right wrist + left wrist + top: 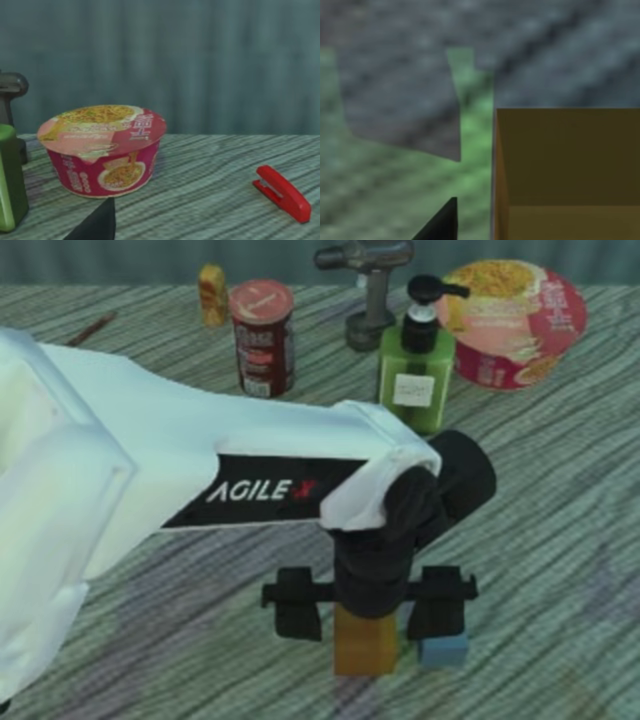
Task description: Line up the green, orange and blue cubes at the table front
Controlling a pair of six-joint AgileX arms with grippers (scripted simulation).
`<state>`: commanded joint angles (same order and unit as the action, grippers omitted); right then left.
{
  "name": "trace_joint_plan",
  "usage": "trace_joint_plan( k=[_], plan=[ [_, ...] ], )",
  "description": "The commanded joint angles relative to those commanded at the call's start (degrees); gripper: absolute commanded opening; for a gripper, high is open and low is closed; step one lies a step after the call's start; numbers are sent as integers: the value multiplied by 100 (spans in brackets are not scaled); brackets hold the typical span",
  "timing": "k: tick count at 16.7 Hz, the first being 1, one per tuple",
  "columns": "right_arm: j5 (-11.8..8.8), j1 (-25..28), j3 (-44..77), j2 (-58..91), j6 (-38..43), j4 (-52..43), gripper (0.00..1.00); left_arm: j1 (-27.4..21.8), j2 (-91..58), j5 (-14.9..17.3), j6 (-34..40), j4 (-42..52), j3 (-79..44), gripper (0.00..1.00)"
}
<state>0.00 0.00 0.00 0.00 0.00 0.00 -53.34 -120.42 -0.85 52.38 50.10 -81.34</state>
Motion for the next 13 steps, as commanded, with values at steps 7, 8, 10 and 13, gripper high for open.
trace_joint_plan(
  k=[7,8,10,13],
  plan=[
    [0,0,0,0,0,0,100,1,4,0,0,1,-1,100],
    [0,0,0,0,0,0,100,4,10,0,4,21,-18,100],
    [0,0,0,0,0,0,100,17,76,2,24,238,-177,100],
    [0,0,0,0,0,0,100,42,280,4,30,853,-556,100]
  ],
)
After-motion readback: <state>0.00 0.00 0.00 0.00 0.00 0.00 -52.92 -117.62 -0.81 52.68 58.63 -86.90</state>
